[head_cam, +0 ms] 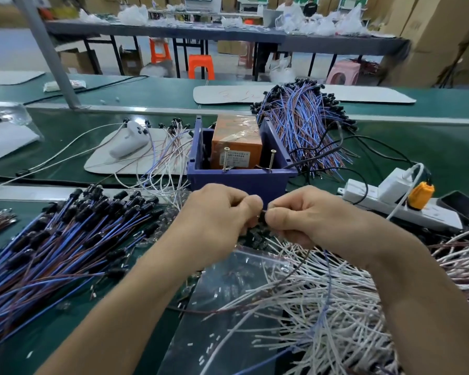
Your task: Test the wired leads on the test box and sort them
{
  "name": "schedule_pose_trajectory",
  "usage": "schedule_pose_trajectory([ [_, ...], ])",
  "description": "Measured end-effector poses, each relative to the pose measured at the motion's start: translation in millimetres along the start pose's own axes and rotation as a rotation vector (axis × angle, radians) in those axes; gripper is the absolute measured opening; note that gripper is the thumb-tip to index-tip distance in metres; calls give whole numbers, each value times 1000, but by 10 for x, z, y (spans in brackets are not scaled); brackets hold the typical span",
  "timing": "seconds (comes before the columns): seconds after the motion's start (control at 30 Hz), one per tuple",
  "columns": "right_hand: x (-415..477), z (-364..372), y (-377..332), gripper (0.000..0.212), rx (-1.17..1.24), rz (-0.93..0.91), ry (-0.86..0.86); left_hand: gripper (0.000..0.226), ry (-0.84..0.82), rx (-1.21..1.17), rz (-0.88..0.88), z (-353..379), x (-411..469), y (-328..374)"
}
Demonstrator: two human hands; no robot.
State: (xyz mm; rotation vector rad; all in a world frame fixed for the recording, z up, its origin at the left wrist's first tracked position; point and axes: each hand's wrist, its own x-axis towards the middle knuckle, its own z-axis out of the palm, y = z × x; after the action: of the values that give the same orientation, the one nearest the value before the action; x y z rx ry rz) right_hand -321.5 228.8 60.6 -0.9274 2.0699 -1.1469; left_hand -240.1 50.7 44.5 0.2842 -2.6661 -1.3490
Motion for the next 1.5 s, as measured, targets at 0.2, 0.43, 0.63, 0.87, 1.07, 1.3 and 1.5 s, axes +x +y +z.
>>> schedule_pose_trajectory([
  [0.2, 29, 49, 6, 40, 99, 15, 32, 48, -53, -250, -22, 93, 58, -105],
  [0.43, 73, 87, 28, 38, 336, -64, -15, 60, 118, -345, 192, 190, -14, -49],
  [0.63, 55, 117, 64, 34, 600, -66, -90, 71, -48, -794, -20, 283, -36, 63],
  [0.87, 81, 102, 78, 35, 412, -29, -13, 64, 83, -513, -45, 204, 28, 48],
  [1.07, 13, -18, 38, 38, 233, 35, -103, 42, 130, -335, -120, 236, 3, 115],
  [1.3, -59, -94, 12, 35, 225, 42, -114, 57, -36, -757, -293, 285, 12, 85],
  [1.5, -119, -241, 86, 34, 228, 49, -77, 53, 92, -209, -180, 134, 161, -244],
])
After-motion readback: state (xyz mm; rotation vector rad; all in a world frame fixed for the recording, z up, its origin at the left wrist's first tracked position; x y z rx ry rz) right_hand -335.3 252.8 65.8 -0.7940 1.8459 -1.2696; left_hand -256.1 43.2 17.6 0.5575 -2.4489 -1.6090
